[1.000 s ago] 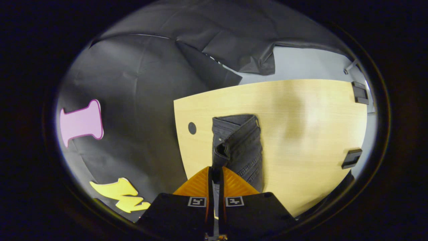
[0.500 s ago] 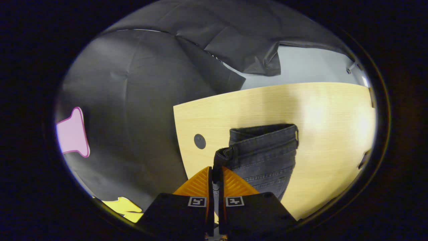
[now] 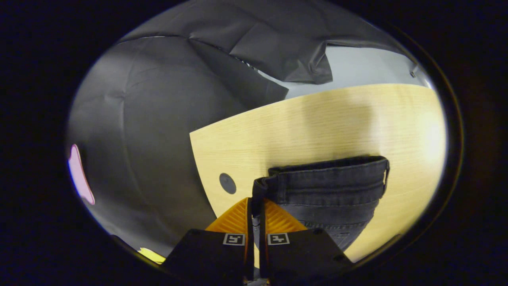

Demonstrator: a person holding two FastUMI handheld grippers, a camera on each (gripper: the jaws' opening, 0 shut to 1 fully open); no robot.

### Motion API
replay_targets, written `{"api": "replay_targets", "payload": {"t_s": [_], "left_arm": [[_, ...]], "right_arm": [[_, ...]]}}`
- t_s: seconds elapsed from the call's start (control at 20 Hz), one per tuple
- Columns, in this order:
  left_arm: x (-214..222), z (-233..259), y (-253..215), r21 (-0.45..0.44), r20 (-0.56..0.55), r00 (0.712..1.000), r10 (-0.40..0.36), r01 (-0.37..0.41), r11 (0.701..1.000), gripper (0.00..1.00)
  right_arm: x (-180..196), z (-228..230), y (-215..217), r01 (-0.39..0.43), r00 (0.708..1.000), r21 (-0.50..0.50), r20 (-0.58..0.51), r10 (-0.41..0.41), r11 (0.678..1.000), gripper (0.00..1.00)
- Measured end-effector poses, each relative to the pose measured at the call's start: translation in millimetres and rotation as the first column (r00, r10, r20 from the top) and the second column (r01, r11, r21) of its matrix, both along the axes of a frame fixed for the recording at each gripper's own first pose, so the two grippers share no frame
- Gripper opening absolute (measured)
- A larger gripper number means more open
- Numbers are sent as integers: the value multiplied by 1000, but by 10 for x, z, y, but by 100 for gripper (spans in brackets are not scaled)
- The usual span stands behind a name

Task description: Grasp the waist and the cuffs of the jeans and fold them to make the two legs overlap; first hold the waist and fold one-third of the jeans toward the cuffs, then hold the cuffs and fold the remaining one-third in the same direction to finish folding.

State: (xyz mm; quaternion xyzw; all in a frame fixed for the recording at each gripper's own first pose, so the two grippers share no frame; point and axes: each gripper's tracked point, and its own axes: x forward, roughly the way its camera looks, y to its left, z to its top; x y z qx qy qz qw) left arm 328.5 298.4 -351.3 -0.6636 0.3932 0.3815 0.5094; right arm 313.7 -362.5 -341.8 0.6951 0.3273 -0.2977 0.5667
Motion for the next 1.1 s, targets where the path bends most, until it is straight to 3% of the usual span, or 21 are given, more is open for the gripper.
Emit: {"api": "replay_targets", "payload": {"t_s": [0.05, 0.1, 0.2, 0.25, 0.3, 0.35, 0.4, 0.45, 0.5, 0.6, 0.65, 0.7, 0.8, 0.95, 1.1], "left_arm": [[-12, 4, 2, -17, -4, 1000, -15, 15, 1000, 18], [-26, 20, 17, -16, -19, 999, -31, 31, 999, 58], [-35, 62, 71, 18, -45, 997, -64, 65, 998, 46], [-47, 92, 88, 36, -57, 995, -76, 78, 996, 69], [-91, 156, 102, 51, -73, 993, -91, 94, 994, 78], [-118, 218, 83, 60, -78, 991, -108, 112, 992, 70], [-109, 303, 49, 62, -59, 991, -119, 123, 990, 75], [-91, 431, 22, 62, -38, 990, -133, 135, 989, 78], [-75, 586, -33, 72, 1, 988, -152, 152, 986, 78], [-21, 1033, -182, 155, 101, 963, -250, 233, 960, 79], [15, 1339, -285, 252, 166, 926, -339, 293, 922, 79], [20, 1663, -409, 357, 215, 875, -435, 344, 869, 79], [-39, 2282, -743, 530, 264, 772, -578, 385, 756, 78], [-231, 3059, -1192, 702, 318, 639, -700, 338, 627, 78], [-495, 3612, -1662, 866, 309, 474, -824, 219, 450, 78]], "right_arm": [[7, -26, 6, -5, 1000, -17, -1, 5, 1000, 6], [48, -17, -8, -4, 1000, -33, 10, 4, 999, 8], [50, 18, -48, -19, 1000, -97, -7, 18, 995, 22], [73, 44, -59, -32, 999, -138, -9, 31, 990, 39], [62, 169, -89, -42, 999, -170, -4, 42, 984, 57], [70, 258, -94, -55, 998, -197, 4, 57, 979, 74], [77, 378, -80, -71, 997, -224, 18, 77, 972, 75], [64, 513, -76, -94, 994, -262, 28, 104, 960, 83], [26, 654, -71, -129, 989, -323, 32, 148, 937, 76], [-108, 977, -54, -211, 967, -487, 20, 253, 847, 78], [-164, 1182, -18, -248, 951, -569, 14, 310, 784, 94], [-231, 1394, 55, -273, 930, -641, 14, 367, 718, 86], [-374, 1865, 261, -285, 886, -761, 22, 462, 583, 86], [-662, 2470, 636, -248, 821, -897, 7, 571, 367, 86], [-959, 2920, 1032, -148, 766, -965, 25, 642, 214, 86]]}}
